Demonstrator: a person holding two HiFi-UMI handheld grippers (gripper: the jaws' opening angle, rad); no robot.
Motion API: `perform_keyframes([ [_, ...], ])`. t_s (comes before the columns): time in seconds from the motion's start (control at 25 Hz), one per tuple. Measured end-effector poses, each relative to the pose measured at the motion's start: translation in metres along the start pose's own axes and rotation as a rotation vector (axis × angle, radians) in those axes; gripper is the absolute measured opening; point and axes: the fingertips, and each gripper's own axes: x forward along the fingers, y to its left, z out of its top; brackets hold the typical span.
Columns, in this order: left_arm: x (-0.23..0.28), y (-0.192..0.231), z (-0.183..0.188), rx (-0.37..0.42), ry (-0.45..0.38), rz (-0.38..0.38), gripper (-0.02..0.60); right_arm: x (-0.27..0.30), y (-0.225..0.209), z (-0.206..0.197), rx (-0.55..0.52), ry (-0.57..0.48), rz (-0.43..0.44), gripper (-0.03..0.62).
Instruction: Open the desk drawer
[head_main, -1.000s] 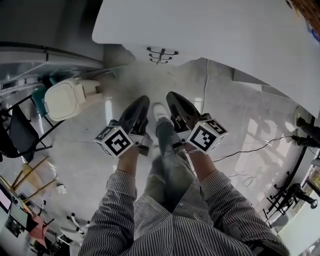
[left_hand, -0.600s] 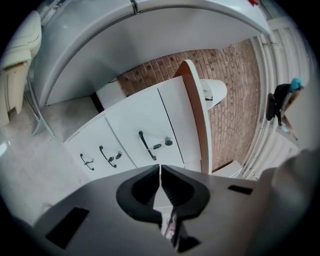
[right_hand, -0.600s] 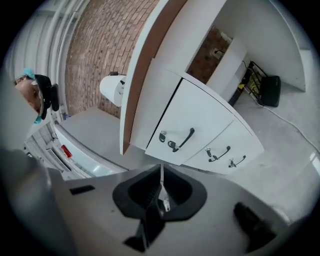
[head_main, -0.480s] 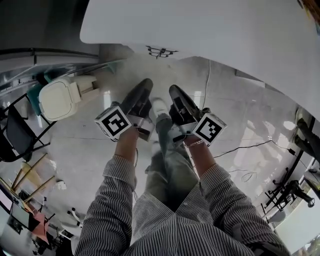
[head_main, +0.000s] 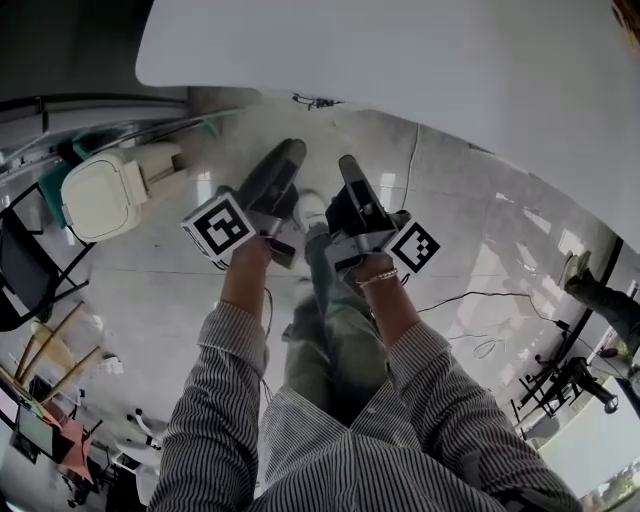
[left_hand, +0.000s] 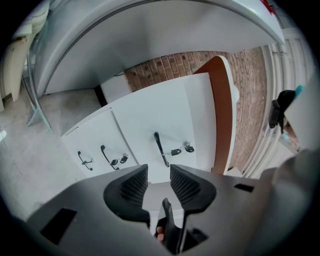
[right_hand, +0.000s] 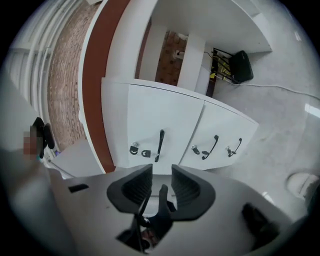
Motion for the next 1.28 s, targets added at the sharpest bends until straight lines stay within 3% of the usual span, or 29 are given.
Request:
perform_keyframes([
  [0.2,0.014,0.012,0.012,-0.089,-0.046,-0.033,0.126,0.02,-0.006,0.001,0.019,0.01,0.041,0.115],
  [0.44,0.033,-0.001,0.014,0.013,0.028,-0.083,0.132,0.029,-0.007,0.009,0.053,0.014,0.09,0.127],
  [0.64,0.043,-0.004,0.024,-0.04,-0.008,-0.128,0.154,0.038,-0.008,0.021,0.069,-0.022,0.12,0.143],
  [0.8,0.05,-0.001,0.025,-0.062,0.009,-0.132,0.19,0.042,-0.017,0.034,0.066,-0.041,0.103,0.156],
  [1.12,0.059,-0.004,0.04,-0.107,-0.052,-0.155,0.19,0.057,-0.012,0.047,0.048,-0.075,0.1,0.158],
  [1.28,0.07,-0.012,0.04,-0.094,-0.041,-0.191,0.19,0.066,-0.003,0.05,0.001,-0.068,0.117,0.156],
])
